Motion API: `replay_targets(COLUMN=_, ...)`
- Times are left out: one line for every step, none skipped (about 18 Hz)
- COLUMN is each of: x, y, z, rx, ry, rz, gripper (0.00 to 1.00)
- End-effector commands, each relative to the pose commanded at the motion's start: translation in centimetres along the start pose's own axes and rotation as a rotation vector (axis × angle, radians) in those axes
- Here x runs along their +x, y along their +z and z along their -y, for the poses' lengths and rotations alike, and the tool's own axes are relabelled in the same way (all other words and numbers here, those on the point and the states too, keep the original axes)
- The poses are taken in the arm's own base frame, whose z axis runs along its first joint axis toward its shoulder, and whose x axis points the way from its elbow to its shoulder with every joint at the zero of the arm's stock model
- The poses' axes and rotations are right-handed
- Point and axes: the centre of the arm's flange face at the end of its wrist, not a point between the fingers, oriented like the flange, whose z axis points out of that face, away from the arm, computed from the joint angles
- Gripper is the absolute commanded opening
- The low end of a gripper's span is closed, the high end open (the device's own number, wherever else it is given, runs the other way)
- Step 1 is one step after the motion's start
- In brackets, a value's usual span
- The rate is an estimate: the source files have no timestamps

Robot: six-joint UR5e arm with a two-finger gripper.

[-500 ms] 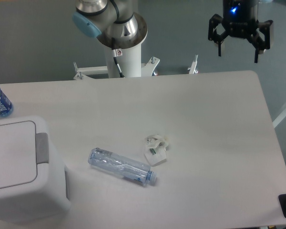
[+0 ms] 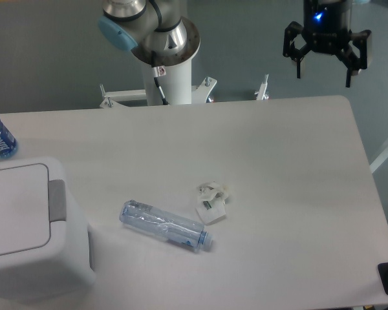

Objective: Open the trash can
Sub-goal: 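Move the open gripper from its raised start pose toward the trash bin, then lower the gripper onto the lid edge of the white trash bin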

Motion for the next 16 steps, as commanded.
replay_targets(x=0.2, y=0.3, z=0.7, rx=0.004, ry=-0.047, rz=-0.004, gripper=1.00)
replay_targets(x=0.6, y=0.4, z=1.7, rx=0.012, ry=-0.073, rz=0.000, gripper=1.00)
replay_targets(x=1.1, y=0.4, z=2.7, rx=0.020, ry=-0.089, rz=0.004, gripper=1.00)
replay_targets(x=1.3, y=0.6, z=3.3, rx=0.021, ry=-0.116, rz=-0.001, gripper=1.00)
replay_targets(x=1.7, y=0.6, z=3.8, rx=0.026, ry=-0.146, rz=-0.004, gripper=1.00)
replay_targets(x=2.1, y=0.6, z=4.4, rx=0.030, ry=-0.177, rz=-0.008, gripper=1.00)
replay_targets(x=2.5, y=0.6, z=5.3, rx=0.036, ry=-0.211, rz=-0.011, gripper=1.00)
replay_targets(x=2.8, y=0.8, z=6.2, rx=0.039, ry=-0.250, rz=-0.019, gripper=1.00)
replay_targets(x=3.4, y=0.5, z=7.3, rx=0.050, ry=-0.287, rz=-0.022, gripper=1.00)
replay_targets(x=4.2, y=0.5, z=8.6, rx=0.058, ry=-0.316, rz=-0.030, gripper=1.00)
replay_targets(x=5.2, y=0.4, z=10.1, rx=0.067, ry=-0.334, rz=-0.040, gripper=1.00)
replay_targets(x=6.2, y=0.2, z=11.4, rx=0.076, ry=-0.357, rz=-0.049, gripper=1.00)
replay_targets(x=7.0, y=0.6, z=12.6, rx=0.078, ry=-0.388, rz=-0.065, gripper=1.00)
replay_targets(x=7.8, y=0.6, z=13.8, rx=0.082, ry=-0.425, rz=-0.075, gripper=1.00)
replay_targets(x=8.8, y=0.5, z=15.1, rx=0.087, ry=-0.458, rz=-0.087, gripper=1.00)
replay_targets(x=9.8, y=0.7, z=16.7, rx=0.092, ry=-0.479, rz=-0.100, gripper=1.00)
